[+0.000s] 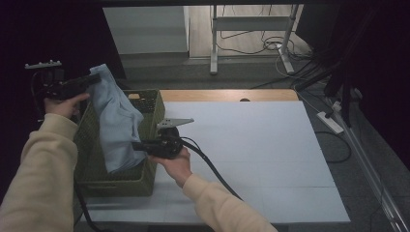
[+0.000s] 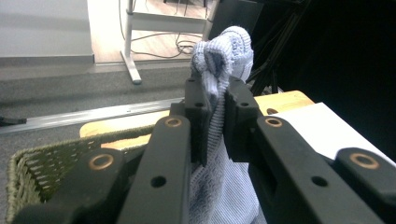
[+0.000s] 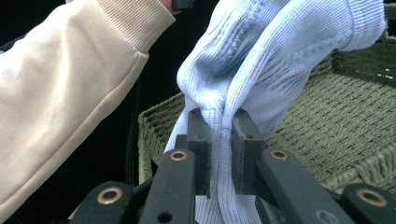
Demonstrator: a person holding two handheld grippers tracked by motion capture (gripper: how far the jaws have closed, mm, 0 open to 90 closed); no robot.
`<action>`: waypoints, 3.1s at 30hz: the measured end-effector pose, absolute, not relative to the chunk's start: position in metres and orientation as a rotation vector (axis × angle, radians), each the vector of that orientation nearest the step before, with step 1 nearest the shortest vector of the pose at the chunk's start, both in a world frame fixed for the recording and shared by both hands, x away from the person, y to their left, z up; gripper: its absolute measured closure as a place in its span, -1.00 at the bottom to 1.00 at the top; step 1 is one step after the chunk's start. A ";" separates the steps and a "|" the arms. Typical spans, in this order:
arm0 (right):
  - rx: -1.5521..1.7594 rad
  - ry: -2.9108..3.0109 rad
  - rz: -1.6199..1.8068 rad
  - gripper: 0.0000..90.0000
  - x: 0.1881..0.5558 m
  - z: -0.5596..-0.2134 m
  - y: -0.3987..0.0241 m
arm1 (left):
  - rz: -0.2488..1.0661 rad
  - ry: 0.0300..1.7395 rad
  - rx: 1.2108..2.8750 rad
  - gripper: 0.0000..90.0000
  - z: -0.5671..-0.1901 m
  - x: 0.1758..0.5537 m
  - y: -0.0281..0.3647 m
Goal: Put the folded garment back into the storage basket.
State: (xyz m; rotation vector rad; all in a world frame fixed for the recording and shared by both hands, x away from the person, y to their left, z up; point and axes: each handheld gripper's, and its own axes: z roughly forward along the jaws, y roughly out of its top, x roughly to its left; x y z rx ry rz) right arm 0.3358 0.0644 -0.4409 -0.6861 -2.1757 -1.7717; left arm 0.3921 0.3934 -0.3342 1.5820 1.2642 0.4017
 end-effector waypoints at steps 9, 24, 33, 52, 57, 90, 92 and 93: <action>-0.681 -2.199 -1.737 0.77 0.336 -0.449 0.079 | 0.390 1.301 1.574 0.79 -0.346 0.393 0.404; -0.669 -2.253 -1.696 0.76 0.332 -0.455 0.093 | 0.383 1.349 1.567 0.79 -0.358 0.387 0.419; -0.641 -2.292 -1.651 0.76 0.330 -0.455 0.100 | 0.391 1.371 1.574 0.79 -0.362 0.384 0.425; -0.709 -2.237 -1.646 0.76 0.333 -0.458 0.105 | 0.403 1.393 1.595 0.79 -0.364 0.388 0.425; -0.724 -2.248 -1.619 0.76 0.329 -0.461 0.110 | 0.397 1.408 1.615 0.79 -0.371 0.392 0.423; -0.829 -2.362 -1.649 -0.17 0.332 -0.444 0.097 | 0.408 1.454 1.630 -0.21 -0.389 0.397 0.413; -0.814 -2.355 -1.652 -0.16 0.332 -0.445 0.093 | 0.397 1.437 1.641 -0.19 -0.389 0.396 0.411; -0.811 -2.351 -1.652 -0.16 0.332 -0.445 0.090 | 0.397 1.433 1.644 -0.19 -0.389 0.395 0.410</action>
